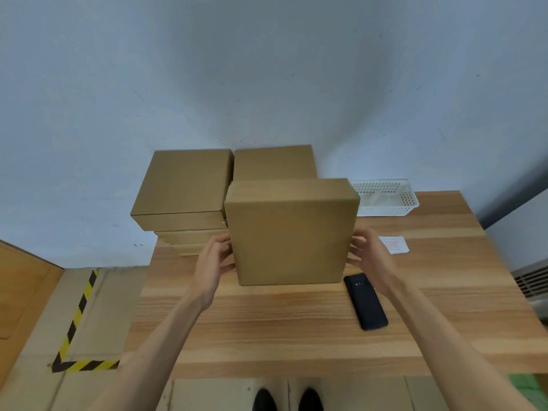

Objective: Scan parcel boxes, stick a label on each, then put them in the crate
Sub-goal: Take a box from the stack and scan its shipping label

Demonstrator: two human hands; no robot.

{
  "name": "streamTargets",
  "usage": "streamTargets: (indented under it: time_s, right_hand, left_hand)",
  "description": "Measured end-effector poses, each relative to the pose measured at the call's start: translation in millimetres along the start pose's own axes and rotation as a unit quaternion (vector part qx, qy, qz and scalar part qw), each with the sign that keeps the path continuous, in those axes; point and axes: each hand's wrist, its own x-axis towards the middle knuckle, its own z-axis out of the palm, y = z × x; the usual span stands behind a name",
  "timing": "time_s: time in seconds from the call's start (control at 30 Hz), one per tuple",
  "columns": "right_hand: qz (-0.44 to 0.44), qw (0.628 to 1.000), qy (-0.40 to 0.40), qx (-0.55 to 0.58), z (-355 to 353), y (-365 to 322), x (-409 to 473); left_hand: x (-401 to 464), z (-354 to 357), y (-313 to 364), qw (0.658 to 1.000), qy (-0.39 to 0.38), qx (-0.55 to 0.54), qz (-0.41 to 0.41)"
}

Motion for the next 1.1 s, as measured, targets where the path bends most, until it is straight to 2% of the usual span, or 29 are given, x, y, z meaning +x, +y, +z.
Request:
streamTargets:
  time_s: [0.1, 0.33, 0.5, 0.63, 0.73, 0.83, 0.93, 1.1]
  right_hand:
    - [0.004, 1.000, 0.005, -0.009, 3.7, 1.9, -2.9]
    - [-0.015, 0.999, -0.041, -0.011, 7.1, 10.6, -10.0]
    - [-0.004, 0.996, -0.051, -0.071, -8.1, 12.0, -12.3]
    - [0.013, 0.997, -0.072, -0.037, -20.1, 9.2, -13.1]
    - [0.057, 0.994, -0.094, -0.011, -22.0, 5.2, -14.2]
    - [0.050, 0.992, -0.115, -0.027, -17.3, 8.2, -17.1]
    - [0.053, 0.995, -0.085, -0.009, -10.6, 15.8, -18.9]
    - [0.050, 0.995, -0.079, 0.036, -4.0, 30.7, -28.9]
  left_hand:
    - [0.0, 1.9, 3.8, 1.000, -0.014, 0.003, -0.015]
    - [-1.5, 11.7, -0.4, 0.999, -0.020, 0.044, 0.009]
    - [-3.7, 1.0, 3.9, 0.995, -0.046, 0.078, 0.039]
    - [-6.4, -10.0, 18.0, 0.991, -0.103, 0.078, 0.040]
    - [-9.0, -14.6, 28.6, 0.990, -0.129, 0.062, 0.012]
    - [-11.1, -15.1, 28.7, 0.989, -0.128, 0.067, 0.011]
    - [-13.4, -12.9, 19.3, 0.995, -0.085, 0.055, 0.013]
    - [-17.5, -14.5, -1.8, 0.995, -0.084, -0.019, -0.042]
